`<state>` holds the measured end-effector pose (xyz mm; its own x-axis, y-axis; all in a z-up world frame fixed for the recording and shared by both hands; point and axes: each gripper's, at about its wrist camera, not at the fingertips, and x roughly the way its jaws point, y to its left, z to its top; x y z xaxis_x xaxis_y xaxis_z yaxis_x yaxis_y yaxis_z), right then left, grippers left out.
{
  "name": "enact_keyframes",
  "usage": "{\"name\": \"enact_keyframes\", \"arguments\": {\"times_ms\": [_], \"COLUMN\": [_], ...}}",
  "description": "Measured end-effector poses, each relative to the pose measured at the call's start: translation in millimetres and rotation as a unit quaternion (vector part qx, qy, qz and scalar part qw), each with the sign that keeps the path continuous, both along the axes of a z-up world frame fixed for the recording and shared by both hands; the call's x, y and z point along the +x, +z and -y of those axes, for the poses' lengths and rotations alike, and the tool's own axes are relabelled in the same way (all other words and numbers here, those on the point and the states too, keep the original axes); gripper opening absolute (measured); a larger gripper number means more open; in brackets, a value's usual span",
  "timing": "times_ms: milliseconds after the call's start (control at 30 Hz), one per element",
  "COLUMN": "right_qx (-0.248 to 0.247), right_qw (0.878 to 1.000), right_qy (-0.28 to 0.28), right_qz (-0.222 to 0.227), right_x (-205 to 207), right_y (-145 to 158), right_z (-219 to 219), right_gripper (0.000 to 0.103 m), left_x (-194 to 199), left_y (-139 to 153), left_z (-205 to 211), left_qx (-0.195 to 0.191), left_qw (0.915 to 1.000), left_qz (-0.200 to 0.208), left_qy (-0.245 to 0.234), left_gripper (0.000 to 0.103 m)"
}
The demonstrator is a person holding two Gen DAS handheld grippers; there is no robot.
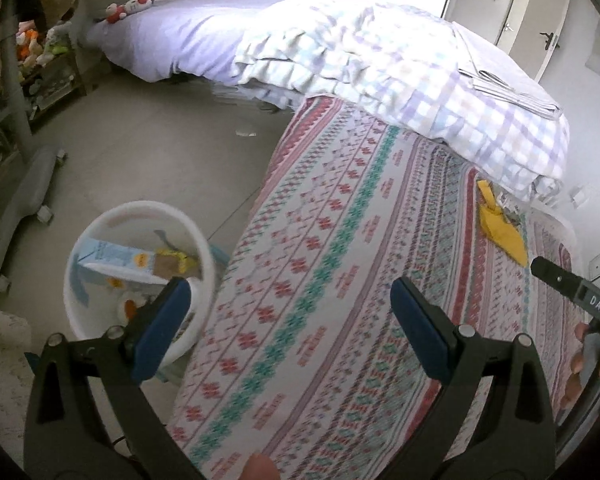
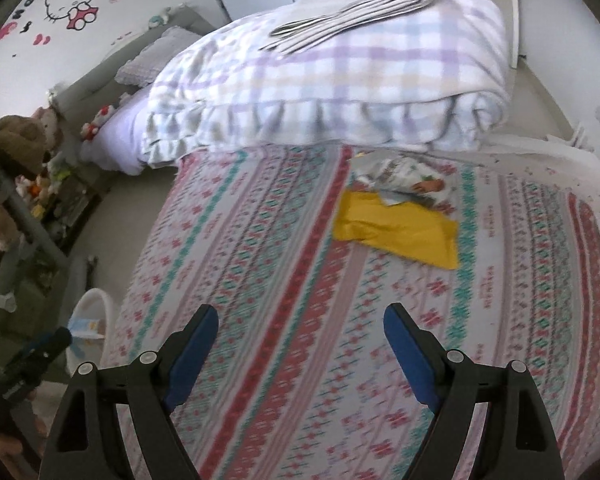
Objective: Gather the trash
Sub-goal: 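Move both tools back to the bed toward the yellow bag and snack packet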
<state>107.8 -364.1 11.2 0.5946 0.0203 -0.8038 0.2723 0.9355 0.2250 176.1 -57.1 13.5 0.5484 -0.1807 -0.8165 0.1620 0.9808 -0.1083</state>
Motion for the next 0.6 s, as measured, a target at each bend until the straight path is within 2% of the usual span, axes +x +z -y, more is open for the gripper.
{"name": "enact_keyframes", "arguments": {"times_ms": [200, 467, 600], "right_qx": [-0.007, 0.002, 0.004], "right_qw": [1.000, 0.997, 0.998], "right_qy": [-0.016, -0.077, -0.064], "right_qz": [0.002, 0.024, 0.029], "right_x": [2, -2, 8], "right_y": [-1, 2, 1], "right_z": [32, 103, 122], "right_gripper": [0.086, 0.086, 0.086], "left_x": [10, 26, 34], "left_y": [-8, -17, -26], "left_z": [35, 96, 106], "left_qx": [-0.010, -0.018, -0.027], "left_qw": [0.9996, 0.9964, 0.9964], "left_qz": [-0.013, -0.023, -0.034], "left_qy": [-0.022, -0.079, -0.073], "left_gripper": [0.100, 0.099, 0.100]}}
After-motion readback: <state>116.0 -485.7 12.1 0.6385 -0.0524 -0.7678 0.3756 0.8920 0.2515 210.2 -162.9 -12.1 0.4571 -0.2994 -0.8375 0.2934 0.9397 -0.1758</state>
